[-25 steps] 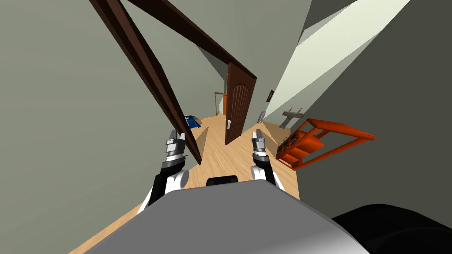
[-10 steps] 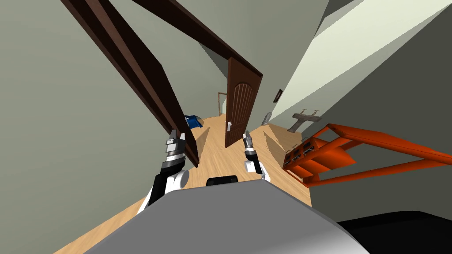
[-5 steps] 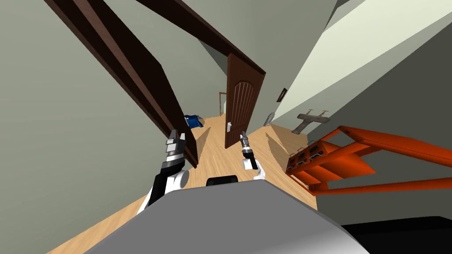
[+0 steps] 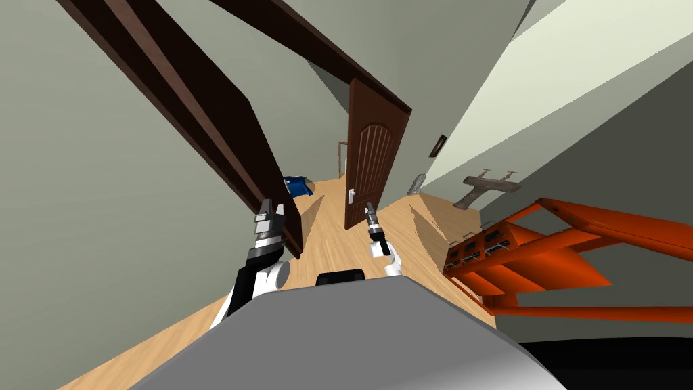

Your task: Push the door open

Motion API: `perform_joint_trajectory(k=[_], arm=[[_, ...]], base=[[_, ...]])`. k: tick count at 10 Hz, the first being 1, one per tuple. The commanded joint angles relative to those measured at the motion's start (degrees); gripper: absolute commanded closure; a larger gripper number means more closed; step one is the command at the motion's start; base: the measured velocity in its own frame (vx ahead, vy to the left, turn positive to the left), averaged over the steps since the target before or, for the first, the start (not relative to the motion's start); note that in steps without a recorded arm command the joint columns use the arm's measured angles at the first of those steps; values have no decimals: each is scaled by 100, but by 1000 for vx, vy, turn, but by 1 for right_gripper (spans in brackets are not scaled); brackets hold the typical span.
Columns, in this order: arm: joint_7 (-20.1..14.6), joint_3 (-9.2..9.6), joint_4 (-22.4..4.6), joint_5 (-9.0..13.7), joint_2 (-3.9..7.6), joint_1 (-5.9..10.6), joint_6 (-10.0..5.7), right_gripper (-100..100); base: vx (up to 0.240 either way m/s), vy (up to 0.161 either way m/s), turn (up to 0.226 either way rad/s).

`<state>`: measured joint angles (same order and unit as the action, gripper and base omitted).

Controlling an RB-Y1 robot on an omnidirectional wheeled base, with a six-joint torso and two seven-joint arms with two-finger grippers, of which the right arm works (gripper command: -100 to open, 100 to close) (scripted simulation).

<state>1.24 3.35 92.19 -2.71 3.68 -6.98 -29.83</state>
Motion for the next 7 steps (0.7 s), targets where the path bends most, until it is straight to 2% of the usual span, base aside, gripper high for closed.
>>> perform_joint_trajectory(k=[1, 3, 4, 5, 6, 7], arm=[[-40, 21, -286, 14, 7, 191, 32, -100], [-120, 62, -667, 42, 32, 481, 61, -100], [-120, 62, -749, 42, 32, 481, 61, -100], [-161, 82, -960, 56, 44, 626, 76, -100], [-161, 82, -977, 56, 44, 626, 76, -100], [-201, 102, -1204, 71, 52, 772, 90, -100]], base=[[45, -72, 53], [74, -98, 101], [69, -80, 28], [50, -65, 59], [32, -52, 27], [37, -66, 52]])
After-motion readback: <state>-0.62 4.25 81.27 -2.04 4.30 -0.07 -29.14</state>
